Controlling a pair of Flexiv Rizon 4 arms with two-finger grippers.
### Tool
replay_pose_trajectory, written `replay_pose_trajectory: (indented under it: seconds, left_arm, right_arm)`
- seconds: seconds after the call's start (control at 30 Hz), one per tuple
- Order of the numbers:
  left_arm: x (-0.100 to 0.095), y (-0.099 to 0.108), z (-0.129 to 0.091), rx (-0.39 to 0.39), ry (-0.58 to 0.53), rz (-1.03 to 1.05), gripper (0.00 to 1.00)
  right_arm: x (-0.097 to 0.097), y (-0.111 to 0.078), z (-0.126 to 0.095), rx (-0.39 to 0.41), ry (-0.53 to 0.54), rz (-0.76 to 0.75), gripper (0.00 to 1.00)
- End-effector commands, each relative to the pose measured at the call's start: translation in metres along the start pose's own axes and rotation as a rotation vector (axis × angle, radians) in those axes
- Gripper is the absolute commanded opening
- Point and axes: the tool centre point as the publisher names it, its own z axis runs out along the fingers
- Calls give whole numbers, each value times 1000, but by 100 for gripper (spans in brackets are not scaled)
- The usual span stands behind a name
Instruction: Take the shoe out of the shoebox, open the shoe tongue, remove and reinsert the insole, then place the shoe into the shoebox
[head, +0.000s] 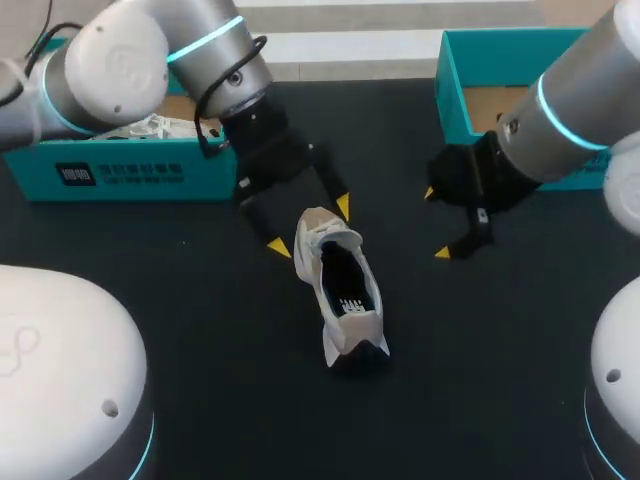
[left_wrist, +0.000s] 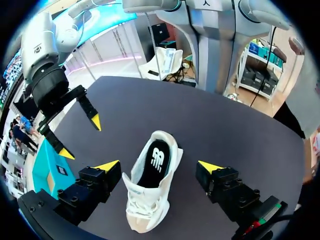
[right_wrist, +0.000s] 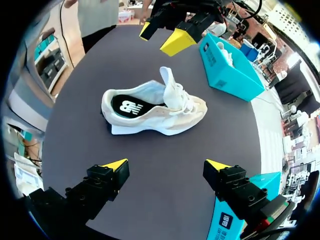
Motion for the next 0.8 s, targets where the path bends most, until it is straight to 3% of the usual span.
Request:
replay_pose_trajectory:
  seconds: [0.03, 0.33, 0.6, 0.63, 0.67, 0.7, 0.73, 0.8]
  left_arm:
    - [-7, 4, -4, -4, 143, -8, 100]
    - [-12, 11, 3, 1, 184, -17, 100]
    - [-18, 11, 7, -40, 207, -32, 100]
    - [-20, 12, 7, -39, 213, -28, 91]
    - [-21, 12, 8, -38, 218, -23, 56]
    - [-23, 13, 8, -34, 222, -17, 34]
    - [-26, 15, 9, -32, 224, -20, 0]
    - [-31, 16, 12, -43, 228, -11, 0]
  right_arm:
    - [4, -15, -52, 15, -11, 9, 100]
    - [4, -48, -73, 67, 110, -18, 100]
    - [3, -54, -78, 90, 87, 16, 100]
    - [3, -54, -78, 90, 87, 16, 100]
    - [3, -54, -78, 90, 87, 16, 100]
    - [3, -54, -78, 90, 87, 16, 100]
    - [3, -54, -78, 90, 87, 16, 100]
    - [3, -54, -78, 90, 87, 16, 100]
